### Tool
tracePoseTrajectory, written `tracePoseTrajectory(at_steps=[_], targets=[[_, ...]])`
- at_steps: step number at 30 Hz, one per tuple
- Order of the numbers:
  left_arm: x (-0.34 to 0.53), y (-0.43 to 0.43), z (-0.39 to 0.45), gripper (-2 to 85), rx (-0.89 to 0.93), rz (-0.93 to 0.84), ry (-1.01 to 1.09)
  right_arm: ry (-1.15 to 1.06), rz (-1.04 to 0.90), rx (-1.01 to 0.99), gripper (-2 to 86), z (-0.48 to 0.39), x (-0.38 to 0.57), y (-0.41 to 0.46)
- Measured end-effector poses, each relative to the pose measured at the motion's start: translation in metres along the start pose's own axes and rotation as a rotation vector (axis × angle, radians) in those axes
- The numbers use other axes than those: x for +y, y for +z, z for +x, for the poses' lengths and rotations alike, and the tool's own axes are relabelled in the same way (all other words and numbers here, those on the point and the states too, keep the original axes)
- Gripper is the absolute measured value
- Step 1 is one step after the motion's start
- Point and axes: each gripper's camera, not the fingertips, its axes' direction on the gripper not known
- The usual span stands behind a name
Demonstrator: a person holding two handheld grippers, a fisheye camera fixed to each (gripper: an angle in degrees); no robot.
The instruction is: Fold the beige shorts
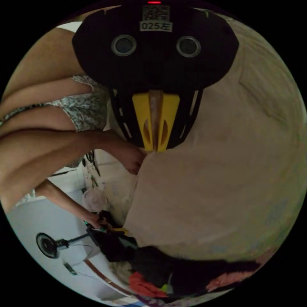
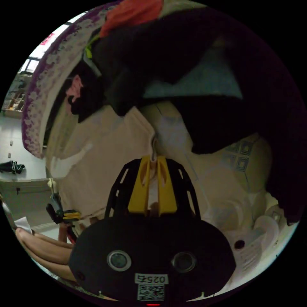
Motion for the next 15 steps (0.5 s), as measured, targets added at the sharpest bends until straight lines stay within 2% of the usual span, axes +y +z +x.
tracePoseTrajectory(at_steps=[2, 4, 6, 7, 9, 12, 15], targets=[[0.014, -0.03, -0.008, -0.4, 0.098, 0.126, -0.083, 0.092, 0.105, -0.119, 7.4, 0.01, 0.013, -0.009], [0.042, -0.075, -0.012, 0.2, 0.231, 0.327, -0.175, 0.149, 0.196, -0.295, 17.2, 0.017, 0.033, -0.016], [0.104, -0.135, -0.013, 1.6, 0.267, 0.619, -0.339, 0.273, 0.216, -0.404, 20.2, 0.028, 0.066, -0.013], [0.123, -0.148, -0.014, 2.8, 0.253, 0.688, -0.404, 0.3, 0.224, -0.409, 20.3, 0.03, 0.075, -0.011], [0.21, -0.186, -0.015, 6.2, 0.08, 0.94, -0.813, 0.338, 0.215, -0.47, 19.6, 0.036, 0.098, 0.006], [0.303, -0.204, -0.015, 9.9, -0.043, 1.171, -1.209, 0.399, 0.291, -0.599, 17.5, 0.042, 0.109, 0.027], [0.331, -0.207, -0.035, 11.7, 0.0, 1.196, -1.367, 0.451, 0.34, -0.742, 16.2, 0.047, 0.097, 0.048]])
